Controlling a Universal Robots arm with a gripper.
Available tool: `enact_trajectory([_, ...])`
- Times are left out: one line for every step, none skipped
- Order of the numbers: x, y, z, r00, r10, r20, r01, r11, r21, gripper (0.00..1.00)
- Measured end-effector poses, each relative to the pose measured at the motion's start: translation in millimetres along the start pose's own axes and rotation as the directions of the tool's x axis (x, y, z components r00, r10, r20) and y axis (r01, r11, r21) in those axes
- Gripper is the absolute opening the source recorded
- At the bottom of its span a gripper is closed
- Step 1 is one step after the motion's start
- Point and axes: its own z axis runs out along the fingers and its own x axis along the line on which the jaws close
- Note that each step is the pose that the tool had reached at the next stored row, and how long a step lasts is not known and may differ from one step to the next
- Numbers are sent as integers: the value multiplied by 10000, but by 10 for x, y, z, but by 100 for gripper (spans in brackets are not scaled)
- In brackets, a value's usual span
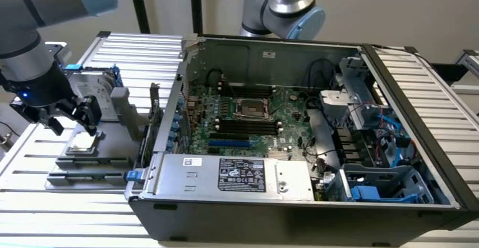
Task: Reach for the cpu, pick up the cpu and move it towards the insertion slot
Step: 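Pick up the cpu and move it towards the insertion slot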
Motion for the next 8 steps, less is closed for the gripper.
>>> enact_trajectory([0,0,17,10000,0,0,0,10000,0,73])
enact_trajectory([0,-1,36,10000,0,0,0,10000,0,73])
enact_trajectory([0,-2,54,10000,0,0,0,10000,0,73])
enact_trajectory([0,-3,73,10000,-2,0,2,10000,0,73])
enact_trajectory([0,-3,91,10000,-4,-1,4,10000,1,73])
enact_trajectory([0,-4,110,10000,-6,-1,6,10000,0,73])
enact_trajectory([0,-5,128,10000,-9,0,9,10000,0,73])
enact_trajectory([0,-5,146,10000,-15,0,15,10000,0,73])
